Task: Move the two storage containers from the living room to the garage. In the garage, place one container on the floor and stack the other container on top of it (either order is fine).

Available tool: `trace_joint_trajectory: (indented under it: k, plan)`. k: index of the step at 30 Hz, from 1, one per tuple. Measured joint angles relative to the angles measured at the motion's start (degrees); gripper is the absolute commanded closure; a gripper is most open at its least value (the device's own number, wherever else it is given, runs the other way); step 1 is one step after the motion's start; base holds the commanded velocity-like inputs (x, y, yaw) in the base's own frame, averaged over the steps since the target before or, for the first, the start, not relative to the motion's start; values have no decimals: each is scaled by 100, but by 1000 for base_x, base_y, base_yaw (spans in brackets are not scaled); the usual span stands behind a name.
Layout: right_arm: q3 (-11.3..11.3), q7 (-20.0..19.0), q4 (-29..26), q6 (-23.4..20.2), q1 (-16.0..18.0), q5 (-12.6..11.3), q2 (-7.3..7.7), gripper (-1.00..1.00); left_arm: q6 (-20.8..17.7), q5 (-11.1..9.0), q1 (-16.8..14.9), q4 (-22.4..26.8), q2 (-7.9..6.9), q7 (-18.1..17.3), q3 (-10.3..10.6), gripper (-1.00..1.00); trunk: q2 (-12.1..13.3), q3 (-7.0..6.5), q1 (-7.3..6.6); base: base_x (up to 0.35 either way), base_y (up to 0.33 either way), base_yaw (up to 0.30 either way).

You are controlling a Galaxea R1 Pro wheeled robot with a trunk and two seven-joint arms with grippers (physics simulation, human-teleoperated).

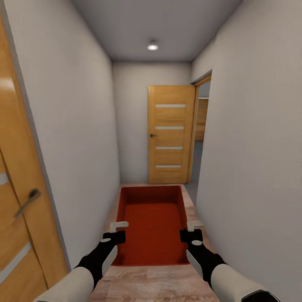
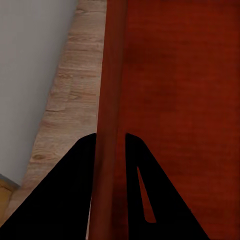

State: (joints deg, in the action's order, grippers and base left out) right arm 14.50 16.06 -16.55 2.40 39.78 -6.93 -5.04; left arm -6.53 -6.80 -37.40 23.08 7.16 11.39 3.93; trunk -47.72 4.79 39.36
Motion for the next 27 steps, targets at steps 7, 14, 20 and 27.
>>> trace_joint_trajectory:
  k: [7, 14, 20, 27]
  plan:
    - [-7, -2, -1, 0, 2, 10, -1, 100, -2, -7, 0, 6, 0, 7, 5, 100, -1, 0, 1, 322, 0, -28]
    - [2, 1, 2, 9, 1, -5, -1, 100, -1, 1, 1, 8, 0, 4, 3, 100, 0, 0, 0, 322, 0, -1]
    - [10, 6, 3, 13, 1, -14, -1, 100, -1, 7, 1, 9, -1, 1, 1, 100, 0, 0, 0, 322, 0, 0]
    - [10, 12, 1, 12, 1, -10, -2, 100, -1, 2, -1, 10, -2, 1, 4, 100, 0, 0, 0, 322, 0, 0]
